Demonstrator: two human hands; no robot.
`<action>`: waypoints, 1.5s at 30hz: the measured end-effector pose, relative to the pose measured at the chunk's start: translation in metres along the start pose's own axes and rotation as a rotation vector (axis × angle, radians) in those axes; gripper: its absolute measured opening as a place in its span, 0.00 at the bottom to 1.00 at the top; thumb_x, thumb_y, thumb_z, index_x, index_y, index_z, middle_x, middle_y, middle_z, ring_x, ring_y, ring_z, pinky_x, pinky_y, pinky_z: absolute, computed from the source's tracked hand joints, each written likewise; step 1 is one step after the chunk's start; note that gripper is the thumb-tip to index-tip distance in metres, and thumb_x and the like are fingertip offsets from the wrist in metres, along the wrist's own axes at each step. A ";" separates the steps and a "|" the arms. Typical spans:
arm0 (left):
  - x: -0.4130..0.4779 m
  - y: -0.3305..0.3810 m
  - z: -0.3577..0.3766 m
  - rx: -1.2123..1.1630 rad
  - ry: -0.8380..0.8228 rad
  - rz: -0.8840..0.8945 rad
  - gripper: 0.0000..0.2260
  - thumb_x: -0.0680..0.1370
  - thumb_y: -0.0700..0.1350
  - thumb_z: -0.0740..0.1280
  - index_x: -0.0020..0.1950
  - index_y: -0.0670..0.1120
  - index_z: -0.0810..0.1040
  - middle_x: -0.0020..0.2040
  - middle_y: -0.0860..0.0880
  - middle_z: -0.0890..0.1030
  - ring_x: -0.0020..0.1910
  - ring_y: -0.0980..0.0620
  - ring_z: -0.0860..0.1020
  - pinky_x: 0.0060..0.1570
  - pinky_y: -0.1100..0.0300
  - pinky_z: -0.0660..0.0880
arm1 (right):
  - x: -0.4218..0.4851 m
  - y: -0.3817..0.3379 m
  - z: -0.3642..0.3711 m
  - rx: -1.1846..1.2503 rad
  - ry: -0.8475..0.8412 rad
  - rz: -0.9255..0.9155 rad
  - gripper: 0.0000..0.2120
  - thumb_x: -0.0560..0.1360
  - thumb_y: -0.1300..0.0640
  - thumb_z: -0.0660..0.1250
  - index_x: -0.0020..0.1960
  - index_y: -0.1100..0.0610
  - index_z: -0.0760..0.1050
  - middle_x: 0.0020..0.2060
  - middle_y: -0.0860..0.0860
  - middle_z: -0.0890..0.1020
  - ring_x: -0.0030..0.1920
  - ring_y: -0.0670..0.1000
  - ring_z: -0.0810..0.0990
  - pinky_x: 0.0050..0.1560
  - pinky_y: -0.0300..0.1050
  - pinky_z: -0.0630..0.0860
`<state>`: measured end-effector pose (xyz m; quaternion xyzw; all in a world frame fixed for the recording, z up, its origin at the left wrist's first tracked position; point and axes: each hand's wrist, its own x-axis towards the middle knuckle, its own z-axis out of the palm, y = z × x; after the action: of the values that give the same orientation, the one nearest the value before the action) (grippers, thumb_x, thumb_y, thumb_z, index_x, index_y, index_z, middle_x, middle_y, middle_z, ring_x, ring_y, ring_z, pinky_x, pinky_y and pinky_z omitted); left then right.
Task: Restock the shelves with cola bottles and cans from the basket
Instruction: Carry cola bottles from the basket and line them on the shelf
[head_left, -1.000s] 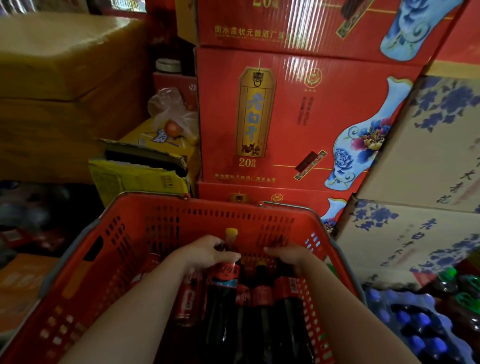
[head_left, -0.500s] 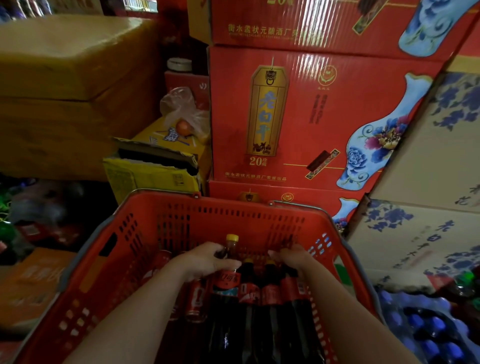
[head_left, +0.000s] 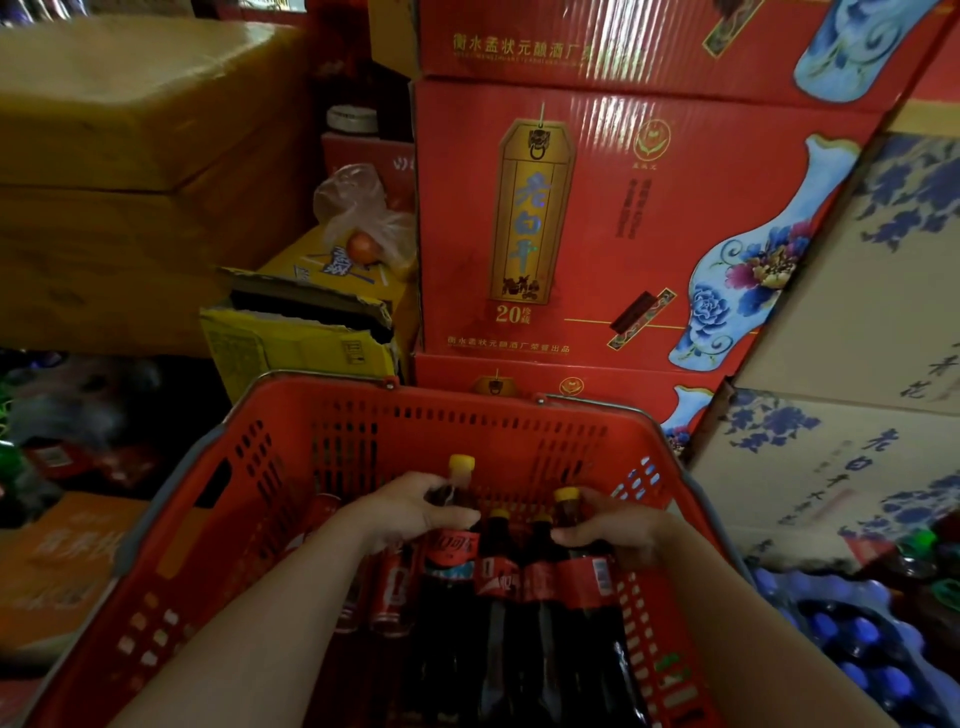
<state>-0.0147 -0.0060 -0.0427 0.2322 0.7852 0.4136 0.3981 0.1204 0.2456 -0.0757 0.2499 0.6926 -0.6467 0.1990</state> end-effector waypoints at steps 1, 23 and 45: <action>0.001 0.000 -0.001 0.003 0.007 0.011 0.33 0.70 0.55 0.75 0.72 0.47 0.69 0.69 0.53 0.67 0.71 0.50 0.65 0.65 0.57 0.64 | -0.001 0.000 -0.002 -0.019 -0.007 0.006 0.41 0.59 0.57 0.82 0.68 0.50 0.68 0.62 0.50 0.79 0.63 0.53 0.76 0.65 0.52 0.73; -0.023 0.038 -0.017 -0.202 0.017 0.167 0.14 0.68 0.43 0.77 0.53 0.49 0.83 0.48 0.52 0.86 0.52 0.54 0.83 0.50 0.64 0.76 | -0.068 -0.057 0.015 -0.035 0.114 -0.357 0.22 0.69 0.63 0.75 0.61 0.55 0.75 0.42 0.43 0.84 0.39 0.40 0.82 0.34 0.33 0.74; -0.157 0.087 -0.042 -0.565 0.714 0.445 0.14 0.67 0.43 0.73 0.51 0.49 0.83 0.47 0.47 0.85 0.45 0.50 0.82 0.47 0.58 0.80 | -0.076 -0.170 0.098 0.113 -0.363 -0.868 0.18 0.61 0.57 0.76 0.51 0.54 0.81 0.43 0.47 0.85 0.43 0.45 0.82 0.44 0.38 0.78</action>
<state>0.0446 -0.0870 0.1122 0.1210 0.6613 0.7383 0.0543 0.0736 0.1353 0.0969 -0.1694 0.6509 -0.7399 0.0140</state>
